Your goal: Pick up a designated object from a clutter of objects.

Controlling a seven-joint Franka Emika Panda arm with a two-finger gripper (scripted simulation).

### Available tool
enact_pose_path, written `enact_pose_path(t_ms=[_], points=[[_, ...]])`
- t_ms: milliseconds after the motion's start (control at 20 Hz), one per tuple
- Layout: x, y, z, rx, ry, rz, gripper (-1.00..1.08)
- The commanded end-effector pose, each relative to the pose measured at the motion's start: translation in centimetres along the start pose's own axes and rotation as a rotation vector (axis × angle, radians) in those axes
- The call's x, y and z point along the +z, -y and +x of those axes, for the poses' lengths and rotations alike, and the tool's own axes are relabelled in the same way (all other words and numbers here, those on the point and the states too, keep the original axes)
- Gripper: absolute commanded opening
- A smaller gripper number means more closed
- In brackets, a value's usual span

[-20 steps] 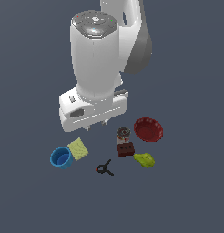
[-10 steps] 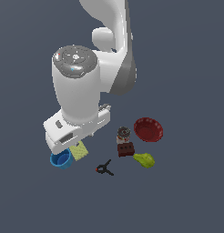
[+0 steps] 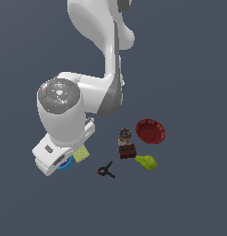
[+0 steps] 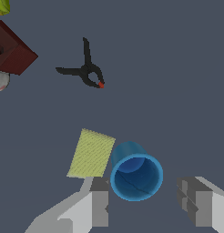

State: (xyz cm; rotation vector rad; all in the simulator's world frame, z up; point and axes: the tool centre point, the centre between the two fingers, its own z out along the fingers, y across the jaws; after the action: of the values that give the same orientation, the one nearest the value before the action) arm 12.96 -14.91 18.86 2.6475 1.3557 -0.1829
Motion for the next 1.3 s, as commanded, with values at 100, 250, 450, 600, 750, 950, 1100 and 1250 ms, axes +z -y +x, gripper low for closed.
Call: enact_pose_path(t_ms=[100,250,450,600,750,950,1100,1250], points=[[2.5,-1.8,-0.9,-0.111,0.021,-0.006,0.28],[4.2,-2.9,-1.6,-0.185,0.035,-0.009,0.28],[6.3,-4.1,-2.4,-0.275,0.053,-0.010,0.28],[7.6,-4.8,-3.0,-0.330,0.063,-0.009,0.28],[8.7,-5.3,-3.4,-0.373,0.072,-0.009,0.28],[9.7,-5.8,-3.9,-0.414,0.080,-0.007,0.28],[10.1,-6.0,-4.0,-0.431,0.083,-0.007,0.28],[10.2,-6.0,-4.1,-0.437,0.084,-0.007,0.28]])
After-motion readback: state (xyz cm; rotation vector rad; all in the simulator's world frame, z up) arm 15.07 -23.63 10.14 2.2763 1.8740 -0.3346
